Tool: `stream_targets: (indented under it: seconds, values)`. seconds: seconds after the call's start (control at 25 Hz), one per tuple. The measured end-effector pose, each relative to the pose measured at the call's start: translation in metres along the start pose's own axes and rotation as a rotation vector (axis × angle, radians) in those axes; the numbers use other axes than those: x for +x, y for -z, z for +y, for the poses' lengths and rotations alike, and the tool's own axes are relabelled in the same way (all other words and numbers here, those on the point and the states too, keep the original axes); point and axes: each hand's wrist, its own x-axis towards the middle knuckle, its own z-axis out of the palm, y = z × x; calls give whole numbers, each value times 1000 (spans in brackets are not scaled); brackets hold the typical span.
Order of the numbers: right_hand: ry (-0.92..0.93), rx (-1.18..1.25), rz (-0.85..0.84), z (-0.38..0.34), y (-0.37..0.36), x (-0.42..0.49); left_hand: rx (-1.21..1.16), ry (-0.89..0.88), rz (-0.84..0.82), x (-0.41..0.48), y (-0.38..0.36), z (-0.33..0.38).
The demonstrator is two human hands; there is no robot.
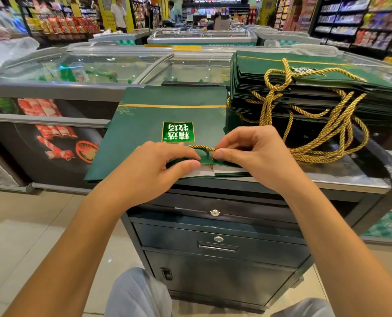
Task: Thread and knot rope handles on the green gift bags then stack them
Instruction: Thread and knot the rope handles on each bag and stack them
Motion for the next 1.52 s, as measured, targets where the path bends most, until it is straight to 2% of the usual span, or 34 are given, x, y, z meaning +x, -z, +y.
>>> stream_targets:
  seconds: [0.16, 0.48, 0.56, 0.72, 0.8, 1.0, 1.16, 1.36, 1.52]
  values:
    - [40, -124, -56, 1, 2, -1, 37, 10, 8, 1, 1, 3]
    - [42, -87, -146, 1, 8, -4, 231, 82, 87, -1, 3, 16]
    - [78, -91, -133, 2, 8, -4, 255, 25, 177, -6, 2, 24]
    - [125, -80, -116, 3, 8, -4, 324, -91, 479, -16, -16, 37]
    - [142, -81, -129, 4, 9, -3, 374, -92, 532, -18, -32, 41]
    - [140, -67, -133, 4, 10, -3, 348, 95, 537, -12, -55, 44]
    - [136, -67, -135, 6, 11, -3, 253, 178, 583, -7, -60, 50]
    - [120, -75, -118, 5, 11, -2, 232, 187, 649, -6, -63, 47]
    - [83, -89, -56, 6, 11, -3, 97, 112, 573, -17, -56, 46]
